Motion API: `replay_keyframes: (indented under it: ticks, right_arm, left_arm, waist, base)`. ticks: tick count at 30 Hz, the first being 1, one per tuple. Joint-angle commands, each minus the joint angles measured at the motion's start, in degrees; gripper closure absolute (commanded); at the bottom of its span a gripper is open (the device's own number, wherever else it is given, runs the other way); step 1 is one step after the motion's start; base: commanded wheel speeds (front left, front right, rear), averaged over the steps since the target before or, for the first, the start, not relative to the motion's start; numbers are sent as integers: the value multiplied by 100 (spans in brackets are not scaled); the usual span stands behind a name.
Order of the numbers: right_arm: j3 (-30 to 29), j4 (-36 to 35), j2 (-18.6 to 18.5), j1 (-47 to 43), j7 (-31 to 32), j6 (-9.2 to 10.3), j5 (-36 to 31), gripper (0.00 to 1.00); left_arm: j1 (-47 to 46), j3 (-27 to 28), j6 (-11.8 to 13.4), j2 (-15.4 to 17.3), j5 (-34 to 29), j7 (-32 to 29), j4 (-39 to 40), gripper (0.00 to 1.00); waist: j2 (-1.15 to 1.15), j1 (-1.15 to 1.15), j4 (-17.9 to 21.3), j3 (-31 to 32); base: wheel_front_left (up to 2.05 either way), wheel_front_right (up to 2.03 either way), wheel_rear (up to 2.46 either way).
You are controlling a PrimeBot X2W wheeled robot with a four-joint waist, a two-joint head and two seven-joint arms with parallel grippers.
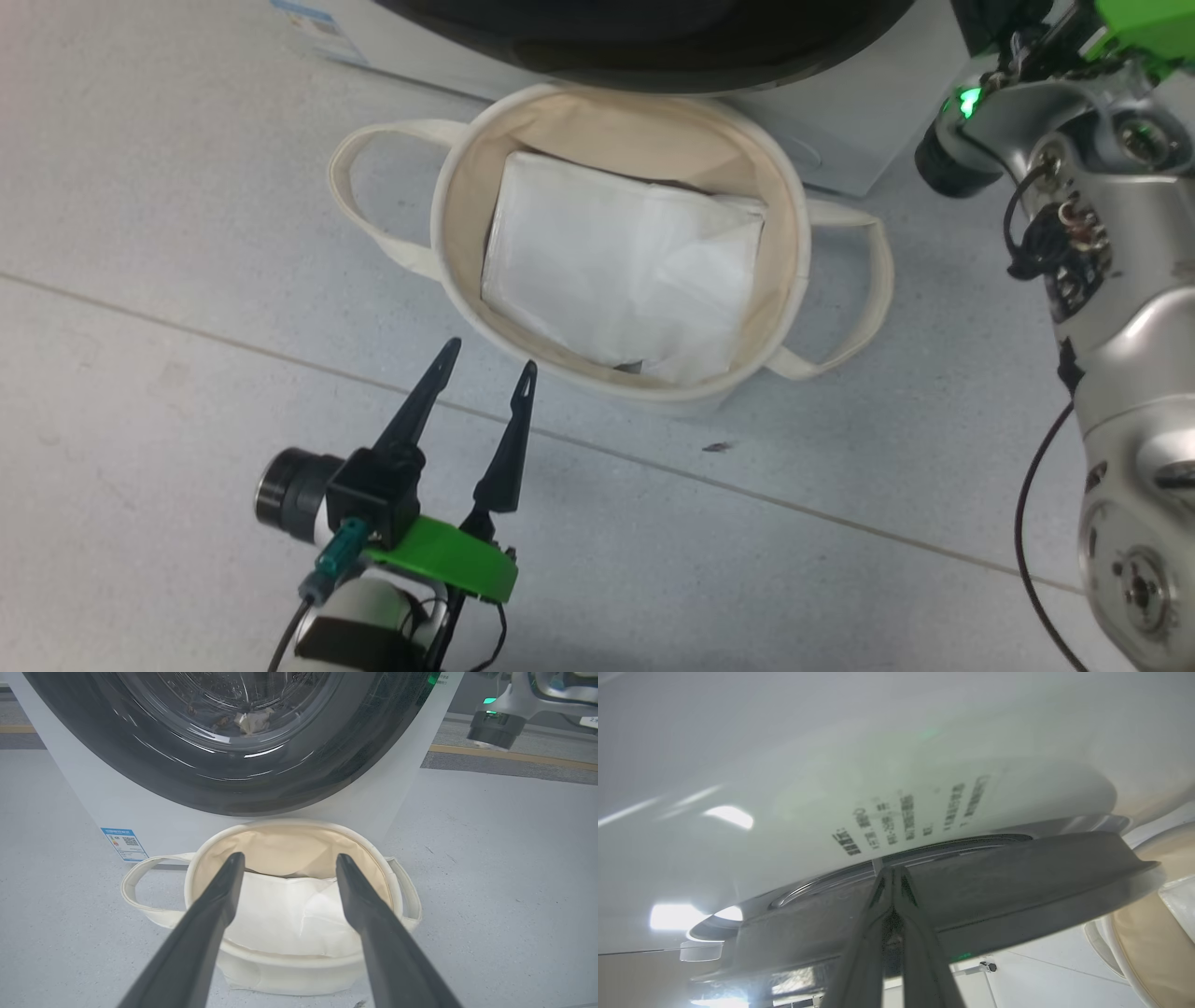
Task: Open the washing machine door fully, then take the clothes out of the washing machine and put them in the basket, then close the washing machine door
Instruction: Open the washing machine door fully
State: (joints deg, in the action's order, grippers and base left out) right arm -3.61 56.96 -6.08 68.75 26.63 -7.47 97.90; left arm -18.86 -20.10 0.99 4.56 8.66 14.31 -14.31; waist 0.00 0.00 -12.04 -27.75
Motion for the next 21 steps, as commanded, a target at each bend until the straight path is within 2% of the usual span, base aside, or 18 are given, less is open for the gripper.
replay_keyframes:
  ticks: [1, 7, 12, 16, 21]
  right_arm:
    - [63, -128, 77, 309, 11, -2, -13, 100]
    - [82, 85, 55, 692, 174, -2, 65, 100]
    - [324, 613, 129, 733, 761, -2, 85, 100]
    - [526, 806, 199, 594, 992, -2, 2, 100]
    - [776, 729, 293, 206, 1194, -2, -33, 100]
  left_arm:
    - [-118, 140, 0, 37, -73, 69, 177, 0]
    - [-307, 89, -11, -25, -111, 69, 217, 0]
    - [-367, 103, 2, -66, -98, 69, 256, 0]
    - [-354, 148, 6, -76, -107, 69, 221, 0]
    - [-282, 264, 24, -72, -116, 69, 208, 0]
  waist:
    - [0, 0, -50, -74]
    - [0, 0, -202, -311]
    - [0, 0, -253, -317]
    - [0, 0, -235, -226]
    - [0, 0, -190, -46]
  base:
    - [0, 0, 0]
    - [0, 0, 0]
    - [0, 0, 0]
    - [0, 0, 0]
    - [0, 0, 0]
